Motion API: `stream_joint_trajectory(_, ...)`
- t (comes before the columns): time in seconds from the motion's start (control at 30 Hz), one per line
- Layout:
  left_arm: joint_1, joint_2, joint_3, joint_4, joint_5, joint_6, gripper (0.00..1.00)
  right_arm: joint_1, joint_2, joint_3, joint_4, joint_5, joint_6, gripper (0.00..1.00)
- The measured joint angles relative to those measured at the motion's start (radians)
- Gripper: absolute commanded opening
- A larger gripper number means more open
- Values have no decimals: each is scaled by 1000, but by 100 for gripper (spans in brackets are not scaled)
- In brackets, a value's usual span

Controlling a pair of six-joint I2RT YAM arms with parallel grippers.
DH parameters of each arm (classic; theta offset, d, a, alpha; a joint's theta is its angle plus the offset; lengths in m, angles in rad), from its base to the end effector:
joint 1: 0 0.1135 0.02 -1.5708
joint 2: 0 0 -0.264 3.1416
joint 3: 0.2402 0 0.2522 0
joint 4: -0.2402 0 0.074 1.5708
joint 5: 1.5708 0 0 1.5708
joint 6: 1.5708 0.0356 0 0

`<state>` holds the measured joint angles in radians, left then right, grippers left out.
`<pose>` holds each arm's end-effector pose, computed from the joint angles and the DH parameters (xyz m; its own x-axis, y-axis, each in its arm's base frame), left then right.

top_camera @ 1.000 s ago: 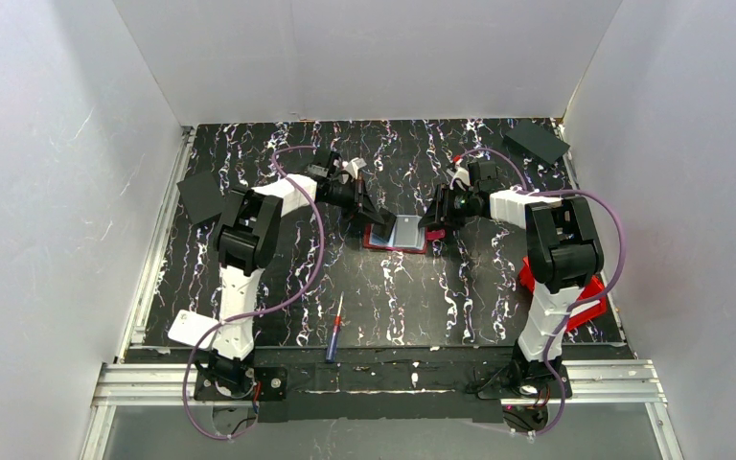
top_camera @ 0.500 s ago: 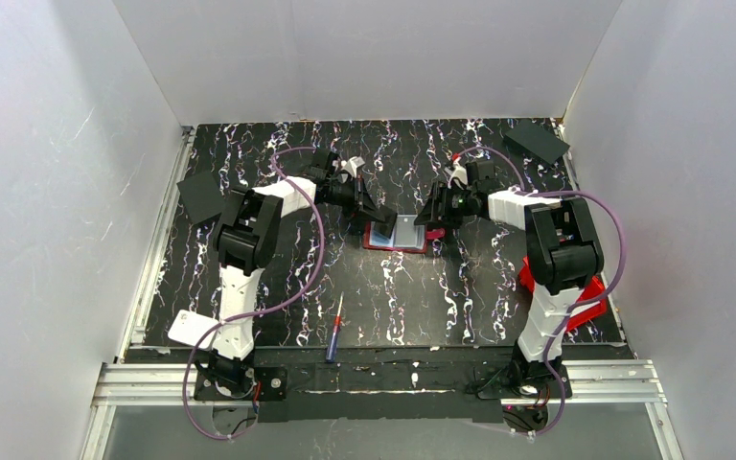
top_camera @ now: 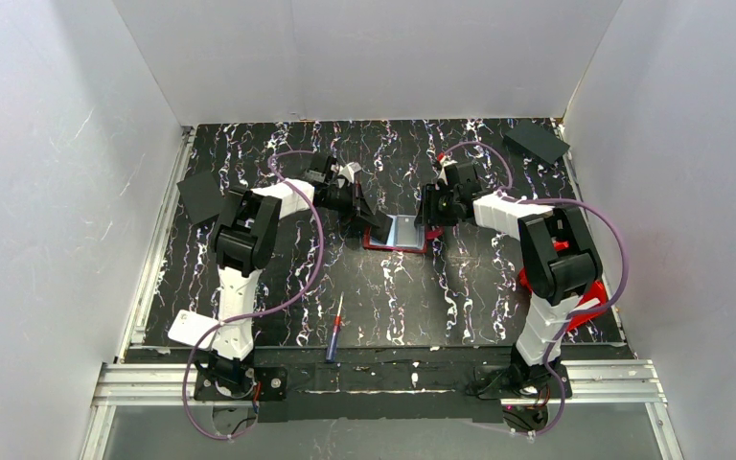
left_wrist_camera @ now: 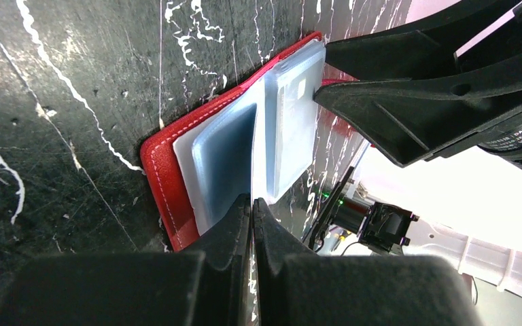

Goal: Put the credit cards into the card holder
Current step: Insert the credit card into the card holder.

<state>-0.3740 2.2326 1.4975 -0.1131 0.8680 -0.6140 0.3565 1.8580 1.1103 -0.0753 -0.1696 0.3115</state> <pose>0.4260 -0.1964 0.1292 -0.9774 -0.0164 -0.2108 0.1747 0.4990 -0.8488 0.3628 0.1415 0.1641 -0.7924 0.0273 -0.6094 -0.2192 0.9195 0.3262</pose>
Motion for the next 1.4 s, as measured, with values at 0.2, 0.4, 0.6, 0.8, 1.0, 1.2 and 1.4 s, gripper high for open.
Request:
stream_joint_trajectory(0.2, 0, -1, -18, 35, 4, -19, 0, 10, 0, -1, 3, 18, 3, 47)
stream_joint_trajectory(0.4, -1, -2, -48, 102, 17, -46, 0, 11, 0, -1, 7, 17, 4, 42)
stream_joint_trajectory(0.6, -2, -9, -70, 146, 25, -52, 0, 11, 0, -1, 9, 16, 3, 41)
stream_joint_trajectory(0.8, -6, -60, -106, 161, 21, -49, 0, 10, 2, -1, 12, 10, 3, 41)
stream_joint_trajectory(1.0, -10, -88, -108, 181, 43, -55, 0, 7, 5, -2, 15, 2, 2, 41)
stream_joint_trajectory(1.2, -14, -87, -108, 182, 65, -80, 0, 5, 7, -2, 18, -10, 2, 41)
stream_joint_trajectory(1.4, -14, -80, -108, 184, 88, -97, 0, 4, 7, -2, 19, -15, 0, 41)
